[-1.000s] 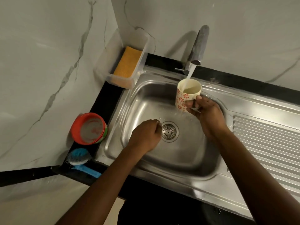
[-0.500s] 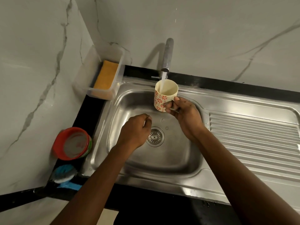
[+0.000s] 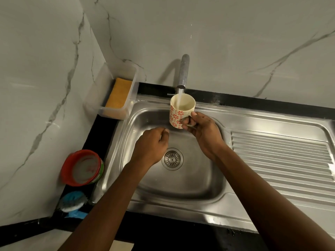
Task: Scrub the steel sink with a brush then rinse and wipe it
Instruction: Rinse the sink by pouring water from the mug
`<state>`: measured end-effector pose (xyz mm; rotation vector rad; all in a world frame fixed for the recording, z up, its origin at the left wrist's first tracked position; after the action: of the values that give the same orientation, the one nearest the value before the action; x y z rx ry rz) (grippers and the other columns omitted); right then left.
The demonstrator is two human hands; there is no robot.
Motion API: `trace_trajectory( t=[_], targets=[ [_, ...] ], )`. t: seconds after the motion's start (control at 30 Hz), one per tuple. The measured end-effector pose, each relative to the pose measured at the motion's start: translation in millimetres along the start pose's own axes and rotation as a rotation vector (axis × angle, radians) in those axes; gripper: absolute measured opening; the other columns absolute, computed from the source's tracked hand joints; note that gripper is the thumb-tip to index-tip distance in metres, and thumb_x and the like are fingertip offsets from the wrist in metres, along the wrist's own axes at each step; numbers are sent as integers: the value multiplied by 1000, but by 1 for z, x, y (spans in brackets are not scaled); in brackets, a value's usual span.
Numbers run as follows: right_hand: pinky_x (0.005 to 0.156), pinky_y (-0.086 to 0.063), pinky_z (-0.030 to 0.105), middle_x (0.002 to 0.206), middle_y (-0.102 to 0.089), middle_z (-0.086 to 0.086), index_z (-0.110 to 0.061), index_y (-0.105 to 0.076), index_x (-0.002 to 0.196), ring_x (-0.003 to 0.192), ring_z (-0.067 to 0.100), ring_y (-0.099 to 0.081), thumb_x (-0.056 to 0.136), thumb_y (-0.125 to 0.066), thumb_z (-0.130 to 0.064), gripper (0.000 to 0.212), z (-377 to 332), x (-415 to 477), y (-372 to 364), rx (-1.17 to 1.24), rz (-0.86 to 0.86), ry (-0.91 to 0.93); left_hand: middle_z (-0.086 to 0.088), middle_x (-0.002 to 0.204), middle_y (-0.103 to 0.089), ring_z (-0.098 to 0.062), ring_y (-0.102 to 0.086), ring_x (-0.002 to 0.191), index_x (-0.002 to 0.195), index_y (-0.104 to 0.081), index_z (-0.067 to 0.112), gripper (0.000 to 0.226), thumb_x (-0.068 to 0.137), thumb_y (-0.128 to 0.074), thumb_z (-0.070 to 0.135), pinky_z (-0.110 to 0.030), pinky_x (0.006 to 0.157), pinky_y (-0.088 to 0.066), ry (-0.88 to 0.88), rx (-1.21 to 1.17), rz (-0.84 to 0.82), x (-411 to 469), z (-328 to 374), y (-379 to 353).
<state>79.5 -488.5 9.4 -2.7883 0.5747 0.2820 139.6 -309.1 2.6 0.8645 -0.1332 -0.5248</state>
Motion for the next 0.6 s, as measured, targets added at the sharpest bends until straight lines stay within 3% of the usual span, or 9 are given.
trace_trajectory(
  t=[0.17, 0.37, 0.6],
  targets=[
    [107, -52, 45, 89, -67, 9, -12, -57, 79, 96, 23, -63, 110, -45, -22, 34, -1, 1, 1, -8, -7, 4, 5, 62, -54, -14, -54, 58, 75, -52, 19, 41, 111, -43, 37, -35, 59, -42, -8, -10, 4, 1, 3, 1],
    [105, -53, 43, 92, -67, 13, -19, -66, 74, 96, 23, -64, 110, -45, -21, 41, -5, -3, -1, -20, -36, 26, 5, 62, -55, -17, -56, 59, 75, -53, 20, 41, 110, -44, 38, -37, 59, -45, -18, -13, 1, 3, 1, -1],
    [105, -51, 47, 94, -63, 19, -9, -56, 79, 97, 30, -60, 110, -44, -21, 36, -5, -2, -1, -41, -29, 13, 3, 62, -55, -17, -56, 57, 76, -54, 18, 41, 110, -44, 38, -36, 58, -44, -32, -17, -7, 5, 2, -1]
  ],
)
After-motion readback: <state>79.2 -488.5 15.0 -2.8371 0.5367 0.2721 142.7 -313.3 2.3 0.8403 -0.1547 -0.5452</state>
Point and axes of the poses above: each hand's wrist, its own x-axis towards the middle knuckle, its own y-axis out of the back of the hand, z = x × y, the point moved 4 cm from there along x, towards the middle knuckle
